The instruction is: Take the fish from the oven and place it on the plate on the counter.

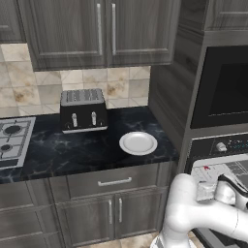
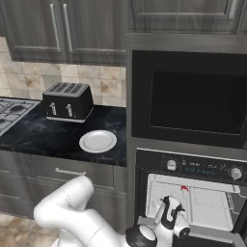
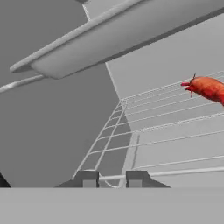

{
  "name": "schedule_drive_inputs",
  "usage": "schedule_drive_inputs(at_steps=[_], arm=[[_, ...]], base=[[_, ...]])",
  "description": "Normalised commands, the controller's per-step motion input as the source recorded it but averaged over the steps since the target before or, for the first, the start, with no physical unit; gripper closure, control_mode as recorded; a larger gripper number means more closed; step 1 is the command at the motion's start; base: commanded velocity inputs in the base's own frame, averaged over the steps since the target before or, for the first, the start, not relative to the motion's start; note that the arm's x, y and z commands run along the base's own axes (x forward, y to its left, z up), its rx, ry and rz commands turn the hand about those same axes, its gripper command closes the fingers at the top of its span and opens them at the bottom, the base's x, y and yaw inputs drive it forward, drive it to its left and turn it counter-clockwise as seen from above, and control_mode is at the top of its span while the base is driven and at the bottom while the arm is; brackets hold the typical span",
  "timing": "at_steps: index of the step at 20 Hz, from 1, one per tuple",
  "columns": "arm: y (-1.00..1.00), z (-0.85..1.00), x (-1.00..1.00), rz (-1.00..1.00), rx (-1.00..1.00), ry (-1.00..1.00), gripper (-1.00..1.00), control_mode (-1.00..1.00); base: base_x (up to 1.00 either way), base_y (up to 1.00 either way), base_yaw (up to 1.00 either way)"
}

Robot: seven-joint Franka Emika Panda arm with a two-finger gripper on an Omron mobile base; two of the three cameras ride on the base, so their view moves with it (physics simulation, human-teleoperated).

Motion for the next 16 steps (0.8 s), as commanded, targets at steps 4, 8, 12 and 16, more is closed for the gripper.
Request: schedule_drive_inputs(at_steps=[4,8,12,16], arm=[[-0.67,-0.73,-0.20,0.01,0.51,-0.25,-1.00,-1.00],[-0.65,-0.89,-0.49,0.03,0.43,-0.09,-1.00,-1.00],[-0.31,-0.93,-0.20,0.02,0.43,0.04,-1.00,-1.00],[-0.39,-0.48,0.06,0.21,0.52,0.06,-1.00,-1.00]], base=[[0.00,0.00,0.00],[0.00,0.00,0.00],[0.00,0.00,0.00],[0.00,0.00,0.00]])
